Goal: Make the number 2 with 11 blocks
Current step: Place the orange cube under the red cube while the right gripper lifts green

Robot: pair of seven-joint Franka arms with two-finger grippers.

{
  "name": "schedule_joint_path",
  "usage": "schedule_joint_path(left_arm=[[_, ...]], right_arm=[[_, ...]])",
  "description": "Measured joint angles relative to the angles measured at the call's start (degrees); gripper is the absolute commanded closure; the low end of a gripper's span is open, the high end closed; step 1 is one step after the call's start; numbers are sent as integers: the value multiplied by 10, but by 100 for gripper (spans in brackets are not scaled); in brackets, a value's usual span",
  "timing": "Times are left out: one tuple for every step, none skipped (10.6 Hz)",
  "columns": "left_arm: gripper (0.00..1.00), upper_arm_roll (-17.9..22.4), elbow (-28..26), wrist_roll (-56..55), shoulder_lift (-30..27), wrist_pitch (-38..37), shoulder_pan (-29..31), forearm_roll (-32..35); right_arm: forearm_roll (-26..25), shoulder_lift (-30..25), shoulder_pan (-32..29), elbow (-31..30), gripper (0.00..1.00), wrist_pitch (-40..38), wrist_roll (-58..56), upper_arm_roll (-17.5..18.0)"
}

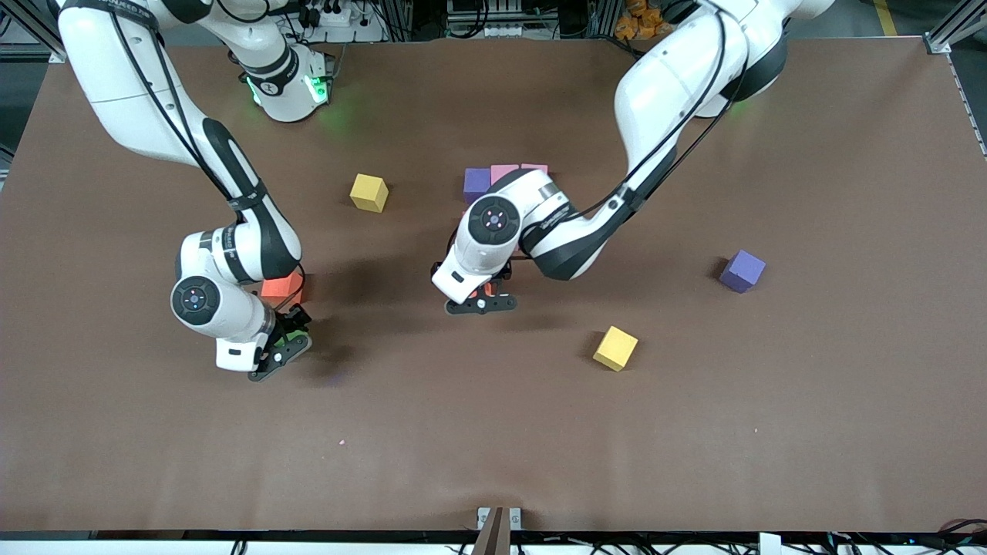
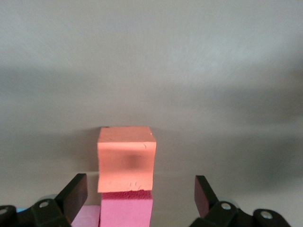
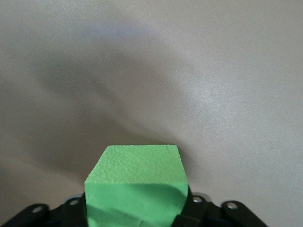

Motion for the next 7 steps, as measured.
schedule_joint_path(left_arm=[[0,3,1,0,-25,-38,12,0],[0,4,1,0,-46,-77,29,0],[0,4,1,2,-65,-120,52,0],[0,4,0,10,-82,-161,76,0],[0,5,-6,19,-96,-189,99,0],[0,5,-22,38,-113,-202,123,0],[0,5,-49,73,-135,-207,151,0]], right_arm=[[0,-3,1,1,82,0,-2,3],[0,-8,3,2,82,-1,-4,7],[0,-16,13,4,80,-2,-10,11],[0,-24,32,10,79,-5,-13,14],[0,-32,57,19,79,-14,-13,15],[0,-36,82,31,78,-27,-13,15],[0,-39,107,47,78,-44,-13,16]])
